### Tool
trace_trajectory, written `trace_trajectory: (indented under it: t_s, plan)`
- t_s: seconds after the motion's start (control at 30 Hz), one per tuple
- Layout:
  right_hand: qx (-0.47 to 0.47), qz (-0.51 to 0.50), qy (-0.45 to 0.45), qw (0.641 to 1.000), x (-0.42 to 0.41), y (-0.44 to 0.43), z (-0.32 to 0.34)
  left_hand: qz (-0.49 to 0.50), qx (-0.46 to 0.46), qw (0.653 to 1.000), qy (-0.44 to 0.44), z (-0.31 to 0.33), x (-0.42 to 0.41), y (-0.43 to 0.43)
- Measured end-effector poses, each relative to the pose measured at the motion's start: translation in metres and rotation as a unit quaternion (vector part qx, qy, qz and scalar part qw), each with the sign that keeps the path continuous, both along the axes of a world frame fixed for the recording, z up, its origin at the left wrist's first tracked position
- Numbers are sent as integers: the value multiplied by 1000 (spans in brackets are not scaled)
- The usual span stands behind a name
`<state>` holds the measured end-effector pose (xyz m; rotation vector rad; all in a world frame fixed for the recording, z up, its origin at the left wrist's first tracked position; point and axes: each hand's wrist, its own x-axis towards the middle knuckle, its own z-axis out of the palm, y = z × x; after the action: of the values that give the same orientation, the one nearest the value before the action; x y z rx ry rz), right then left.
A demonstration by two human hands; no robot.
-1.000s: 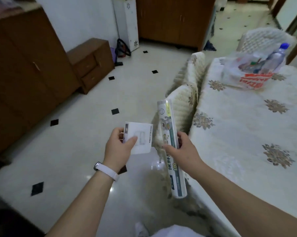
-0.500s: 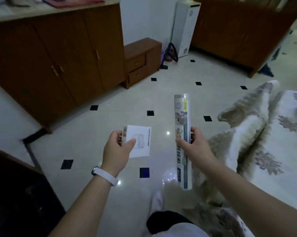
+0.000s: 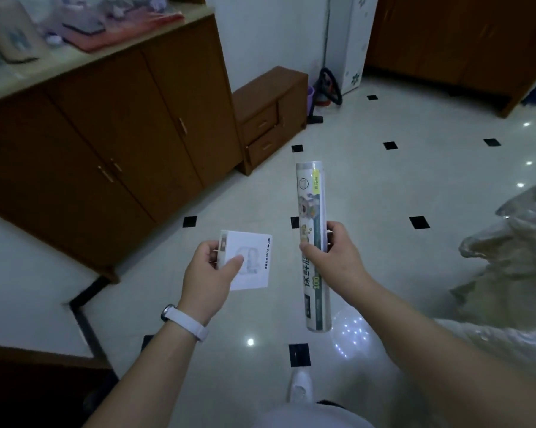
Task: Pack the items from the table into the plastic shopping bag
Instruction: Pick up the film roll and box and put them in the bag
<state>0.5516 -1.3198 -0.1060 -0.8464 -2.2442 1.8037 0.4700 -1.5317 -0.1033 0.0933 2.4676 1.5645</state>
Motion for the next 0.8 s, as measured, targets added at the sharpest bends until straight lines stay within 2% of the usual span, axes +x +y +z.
trace_trajectory:
  t_s: [0.3, 0.57, 0.8]
  plan:
    - [27, -49, 15, 998, -94, 47, 17, -66, 28, 997, 22, 10, -118, 63]
    - [34, -134, -28, 990, -184, 80, -7, -135, 57, 989, -12, -26, -248, 119]
    - [64, -239, -45, 968, -273, 111, 8, -222, 87, 970, -36, -30, -376, 180]
